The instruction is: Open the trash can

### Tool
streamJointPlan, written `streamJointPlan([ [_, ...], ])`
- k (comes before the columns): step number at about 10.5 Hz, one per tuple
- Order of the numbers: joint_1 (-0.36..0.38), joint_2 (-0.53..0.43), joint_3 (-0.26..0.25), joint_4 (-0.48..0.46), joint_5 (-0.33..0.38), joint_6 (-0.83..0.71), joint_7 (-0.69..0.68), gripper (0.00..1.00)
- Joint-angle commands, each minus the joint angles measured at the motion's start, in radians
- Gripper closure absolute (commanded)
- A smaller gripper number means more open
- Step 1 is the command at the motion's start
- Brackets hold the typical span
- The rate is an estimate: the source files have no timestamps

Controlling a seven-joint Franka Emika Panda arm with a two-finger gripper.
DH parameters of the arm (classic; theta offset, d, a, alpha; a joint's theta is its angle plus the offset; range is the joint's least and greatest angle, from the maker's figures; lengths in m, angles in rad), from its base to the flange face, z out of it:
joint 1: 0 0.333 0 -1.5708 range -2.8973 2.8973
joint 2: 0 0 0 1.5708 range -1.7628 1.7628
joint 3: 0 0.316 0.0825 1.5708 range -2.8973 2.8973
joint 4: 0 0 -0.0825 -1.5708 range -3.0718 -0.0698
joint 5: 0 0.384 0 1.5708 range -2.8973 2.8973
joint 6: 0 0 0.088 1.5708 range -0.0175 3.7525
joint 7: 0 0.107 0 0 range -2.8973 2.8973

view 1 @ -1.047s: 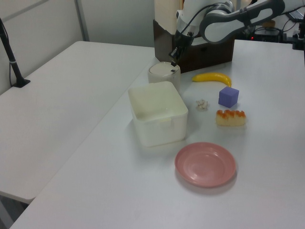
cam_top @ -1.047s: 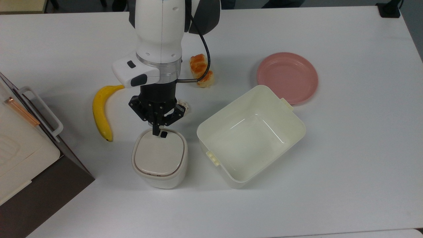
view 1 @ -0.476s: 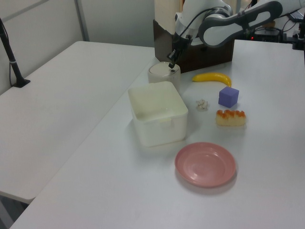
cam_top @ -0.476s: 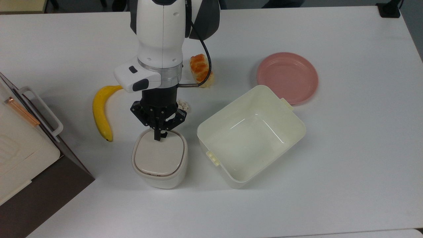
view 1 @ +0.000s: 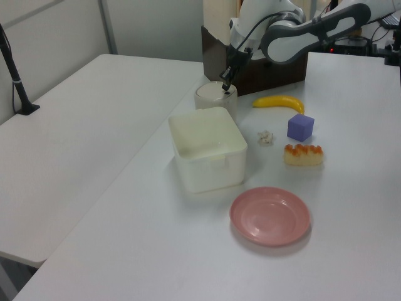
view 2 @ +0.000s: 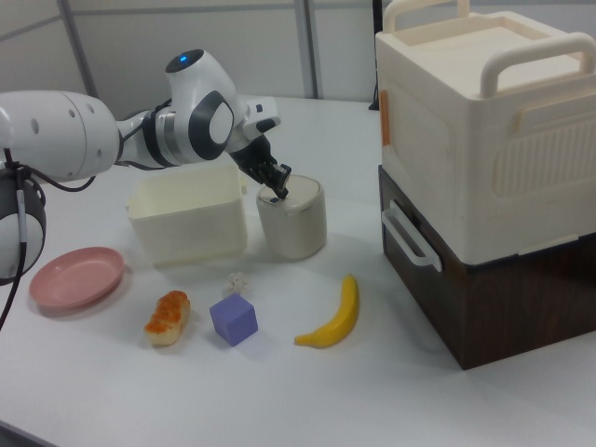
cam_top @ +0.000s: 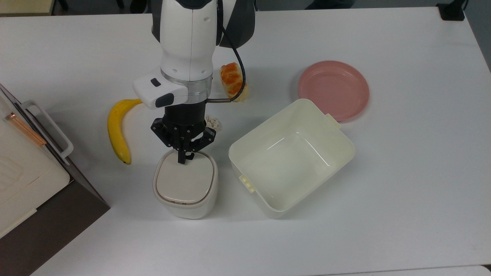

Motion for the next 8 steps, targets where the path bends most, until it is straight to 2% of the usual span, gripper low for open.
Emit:
streamJointPlan([
  [1, 0.014, 0.003, -0.01, -0.006, -0.033, 0.022, 0.032, 1.0],
  [3, 0.017, 0.004, -0.01, -0.015, -0.061, 0.024, 0.032, 1.0],
  [8, 0.037, 0.012, -0.01, -0.036, -0.078, 0.063, 0.034, 1.0],
])
